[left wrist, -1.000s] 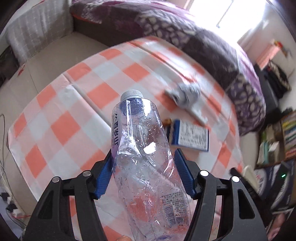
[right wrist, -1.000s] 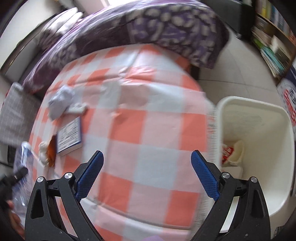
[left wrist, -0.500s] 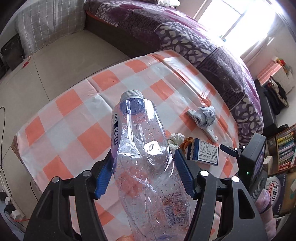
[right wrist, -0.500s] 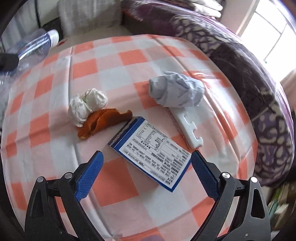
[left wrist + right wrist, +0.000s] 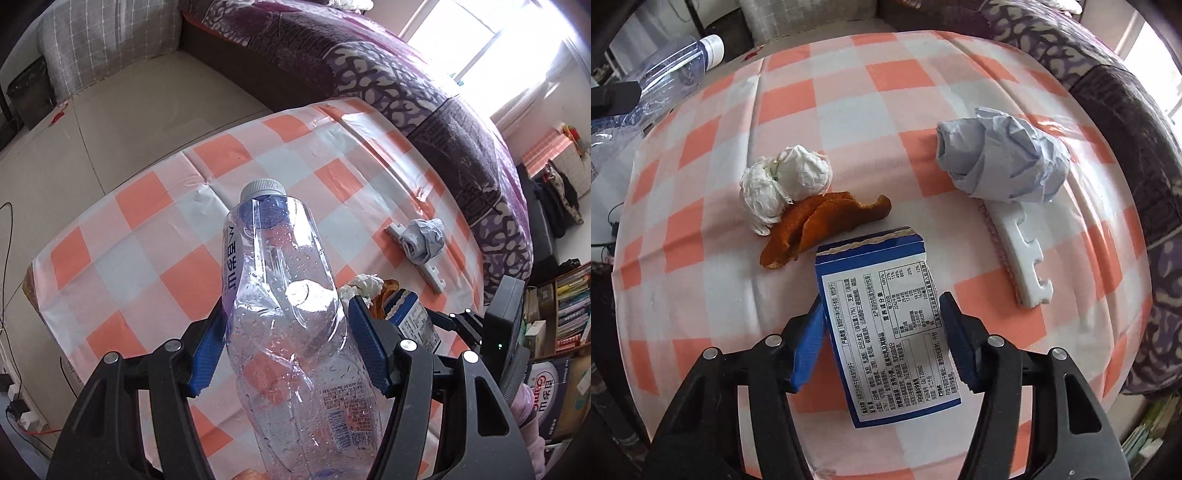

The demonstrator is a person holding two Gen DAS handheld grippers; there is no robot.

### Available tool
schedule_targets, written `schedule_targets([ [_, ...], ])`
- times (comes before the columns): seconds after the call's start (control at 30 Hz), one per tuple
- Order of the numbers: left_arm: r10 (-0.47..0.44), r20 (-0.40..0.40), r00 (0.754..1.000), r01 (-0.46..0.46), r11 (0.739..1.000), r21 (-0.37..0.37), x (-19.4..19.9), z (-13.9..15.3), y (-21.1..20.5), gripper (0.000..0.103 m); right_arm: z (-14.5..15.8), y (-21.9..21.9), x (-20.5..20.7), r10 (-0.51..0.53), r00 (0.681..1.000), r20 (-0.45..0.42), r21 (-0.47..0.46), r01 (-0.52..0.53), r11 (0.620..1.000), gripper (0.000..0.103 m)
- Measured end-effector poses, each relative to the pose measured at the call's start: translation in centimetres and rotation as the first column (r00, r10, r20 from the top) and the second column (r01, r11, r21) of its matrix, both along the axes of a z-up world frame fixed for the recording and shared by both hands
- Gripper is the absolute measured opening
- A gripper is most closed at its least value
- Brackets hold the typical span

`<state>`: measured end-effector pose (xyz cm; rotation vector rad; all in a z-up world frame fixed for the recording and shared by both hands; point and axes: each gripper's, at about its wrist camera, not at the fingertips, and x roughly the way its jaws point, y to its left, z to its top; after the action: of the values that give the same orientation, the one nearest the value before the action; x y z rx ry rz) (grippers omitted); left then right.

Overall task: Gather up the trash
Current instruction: 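Grasp the blue-and-white carton with the right gripper and lift it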

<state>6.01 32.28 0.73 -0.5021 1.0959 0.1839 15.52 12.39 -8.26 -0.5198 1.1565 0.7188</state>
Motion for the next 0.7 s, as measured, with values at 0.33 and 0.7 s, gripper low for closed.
schedule_targets([
  [0.33,-0.007,0.109,0.994,-0.001,0.997,0.074,-0.7,2.0,-3.4,0.064,6.1,-6.5,-3.1,-0.455,0.878,0.147,0.196,0.425,0.883,0.057],
  [0.7,-0.043,0.228,0.973,-0.009,0.975,0.221,-1.3,3.7,-10.3,0.064,8.5,-14.2,-6.5,-0.732,0.666,0.143,0.297,0.677,0.674,0.057],
])
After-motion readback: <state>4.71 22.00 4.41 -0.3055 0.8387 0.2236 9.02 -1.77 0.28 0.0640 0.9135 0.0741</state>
